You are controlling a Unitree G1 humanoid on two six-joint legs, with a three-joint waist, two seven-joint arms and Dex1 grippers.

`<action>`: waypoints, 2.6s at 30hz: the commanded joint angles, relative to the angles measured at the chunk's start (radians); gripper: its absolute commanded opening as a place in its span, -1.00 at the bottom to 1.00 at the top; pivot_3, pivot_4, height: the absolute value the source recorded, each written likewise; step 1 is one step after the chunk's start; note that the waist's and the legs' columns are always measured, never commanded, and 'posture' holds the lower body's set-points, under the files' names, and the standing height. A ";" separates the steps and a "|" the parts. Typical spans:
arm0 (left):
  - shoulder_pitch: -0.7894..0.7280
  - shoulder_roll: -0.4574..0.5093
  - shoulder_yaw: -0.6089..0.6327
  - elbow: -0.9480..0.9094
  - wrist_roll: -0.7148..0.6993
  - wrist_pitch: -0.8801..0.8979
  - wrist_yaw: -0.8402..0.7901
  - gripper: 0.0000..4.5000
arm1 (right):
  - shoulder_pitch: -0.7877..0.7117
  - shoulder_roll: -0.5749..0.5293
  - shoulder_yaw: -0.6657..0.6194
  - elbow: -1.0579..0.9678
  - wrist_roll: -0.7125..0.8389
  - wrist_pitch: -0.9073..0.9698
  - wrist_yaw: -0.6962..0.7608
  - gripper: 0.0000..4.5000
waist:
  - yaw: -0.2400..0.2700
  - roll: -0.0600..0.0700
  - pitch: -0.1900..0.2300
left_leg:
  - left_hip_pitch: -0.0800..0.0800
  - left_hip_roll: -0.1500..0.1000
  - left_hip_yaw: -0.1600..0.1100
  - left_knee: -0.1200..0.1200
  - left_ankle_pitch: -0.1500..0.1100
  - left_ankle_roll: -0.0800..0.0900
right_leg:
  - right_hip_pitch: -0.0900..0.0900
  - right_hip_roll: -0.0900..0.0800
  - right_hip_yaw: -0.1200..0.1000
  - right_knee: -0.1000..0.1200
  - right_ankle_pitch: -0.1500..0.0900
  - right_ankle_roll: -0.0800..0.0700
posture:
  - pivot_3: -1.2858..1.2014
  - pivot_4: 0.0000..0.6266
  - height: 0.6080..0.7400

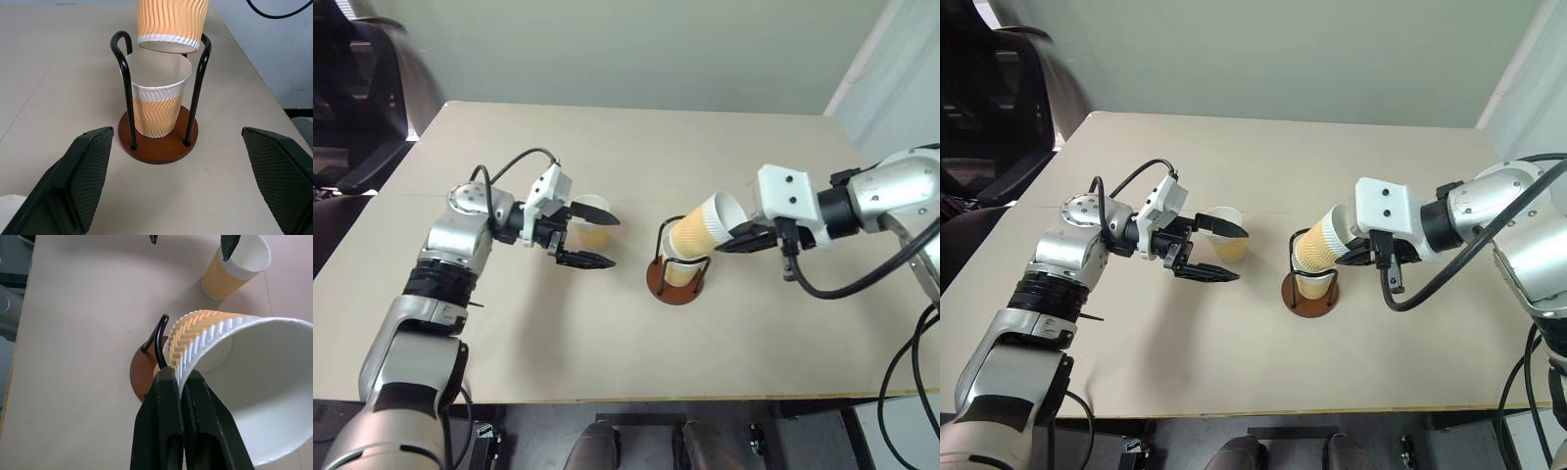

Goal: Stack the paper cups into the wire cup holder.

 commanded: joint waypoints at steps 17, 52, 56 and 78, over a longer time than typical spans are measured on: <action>0.003 0.019 0.032 -0.039 -0.011 -0.003 -0.038 1.00 | 0.027 0.007 0.026 -0.004 -0.094 -0.079 -0.023 -0.43 | -0.001 0.000 0.000 | 0.000 0.000 0.000 0.000 0.000 0.000 | 0.000 0.000 0.000 0.000 0.000 0.000 | 0.03 -0.52 1.00; -0.360 -0.002 -0.123 0.399 0.699 -0.709 0.337 1.00 | -0.024 0.132 -0.340 -0.071 0.373 0.383 -0.344 0.19 | -0.009 0.000 0.000 | -0.007 -0.002 -0.002 -0.011 0.004 -0.002 | -0.012 -0.001 0.000 0.000 -0.001 -0.003 | 0.03 -0.52 1.00; -0.395 -0.011 -0.109 0.345 0.657 -0.669 0.245 1.00 | -0.025 0.105 -0.345 -0.064 0.404 0.398 -0.334 0.19 | -0.009 0.000 0.000 | -0.009 -0.003 -0.002 -0.011 0.004 -0.002 | -0.013 -0.002 0.000 -0.001 -0.001 -0.003 | 0.03 -0.52 1.00; -0.327 0.037 -0.150 0.305 0.753 -0.683 0.213 1.00 | -0.032 0.016 -0.331 -0.014 0.487 0.393 -0.334 0.19 | -0.012 0.000 0.000 | -0.010 -0.003 -0.001 -0.009 0.004 -0.001 | -0.014 -0.001 -0.001 0.001 0.000 -0.002 | 0.03 -0.52 1.00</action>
